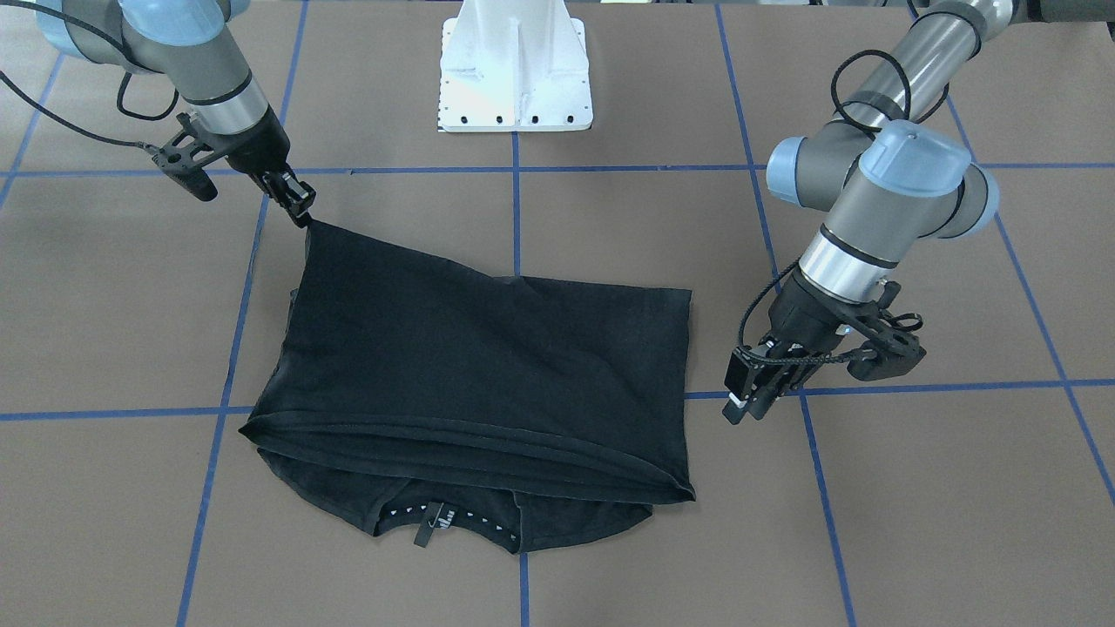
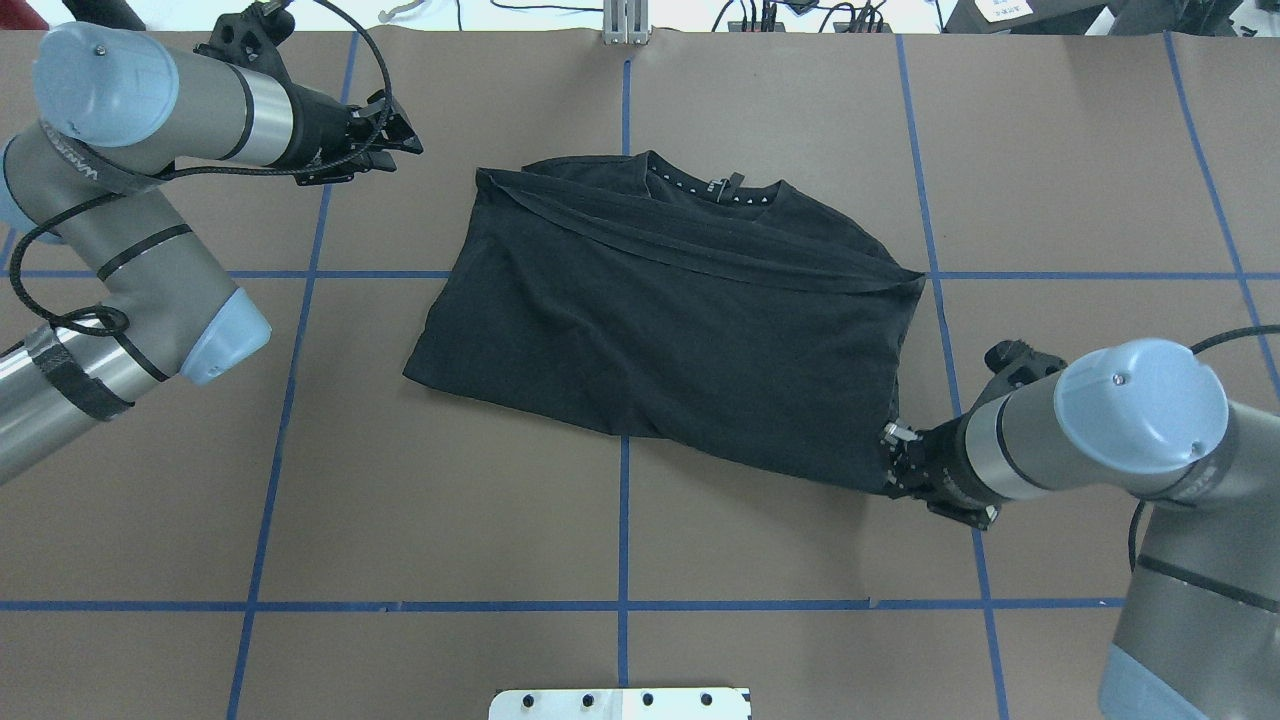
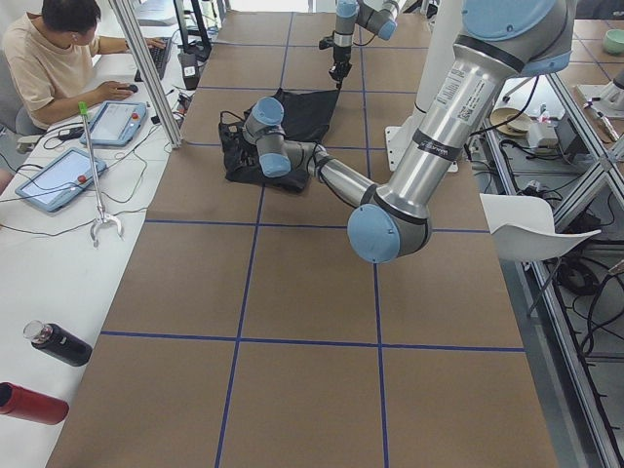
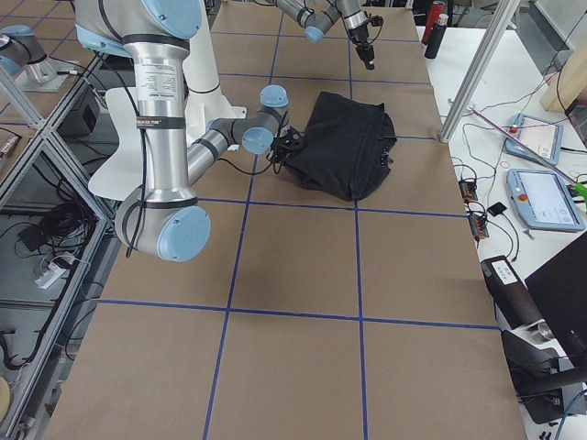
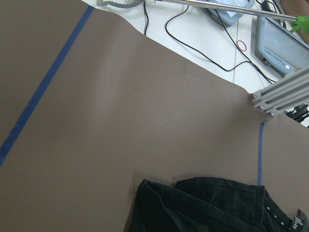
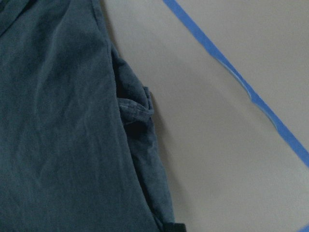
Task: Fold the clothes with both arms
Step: 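Drag the shirt side edge toward the robot with the right gripper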
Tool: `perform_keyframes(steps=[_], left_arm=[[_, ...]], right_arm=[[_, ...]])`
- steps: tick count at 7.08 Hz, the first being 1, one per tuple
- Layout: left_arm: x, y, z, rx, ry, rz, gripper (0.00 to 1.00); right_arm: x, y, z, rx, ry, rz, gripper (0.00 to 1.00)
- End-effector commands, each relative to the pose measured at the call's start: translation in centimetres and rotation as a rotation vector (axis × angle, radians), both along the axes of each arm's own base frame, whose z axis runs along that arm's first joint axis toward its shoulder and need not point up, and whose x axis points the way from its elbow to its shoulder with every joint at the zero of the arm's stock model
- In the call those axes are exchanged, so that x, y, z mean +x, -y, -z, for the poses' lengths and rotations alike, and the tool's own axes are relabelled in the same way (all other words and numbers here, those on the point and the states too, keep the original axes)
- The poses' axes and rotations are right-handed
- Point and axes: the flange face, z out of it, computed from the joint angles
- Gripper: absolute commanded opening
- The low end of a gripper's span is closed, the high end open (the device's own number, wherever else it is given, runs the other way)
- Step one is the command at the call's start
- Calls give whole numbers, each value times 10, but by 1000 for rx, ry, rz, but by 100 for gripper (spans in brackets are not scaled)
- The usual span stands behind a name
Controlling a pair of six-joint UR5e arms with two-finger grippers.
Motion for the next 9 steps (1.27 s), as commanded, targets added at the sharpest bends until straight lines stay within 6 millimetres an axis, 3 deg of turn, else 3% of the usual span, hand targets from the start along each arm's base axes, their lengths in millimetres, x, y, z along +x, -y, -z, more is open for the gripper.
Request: perform_keyframes(steps=[1,2,3,4,5,6,7,8,9], left_arm=[[-5,-14,18,-16,-59,-49,46],[-10,-26,22,-42,-90,-70,46],[-11,-28,25,-46,-99,-75,46],[-10,-29,26,-75,-116,-68,46],[-11,-32,28,-91,-121,-85,46],[-14,-39,28,-125,-129,-79,47],[-12,-53,29,-166,-133,-80,51],[1,-80,25,-207,-123,-107,59],[27,-105,21,-256,-94,-105,62]], right_arm=[[-26,-89,24,-105,47,182,0],[-39,-135,24,-127,41,284,0],[-47,-163,27,-156,37,330,0],[-52,-184,23,-159,24,376,99],[-53,-186,23,-160,24,382,100],[-50,-175,25,-158,31,359,100],[-41,-149,32,-155,53,299,100],[-24,-116,41,-152,77,227,100],[-8,-76,54,-160,117,158,100]])
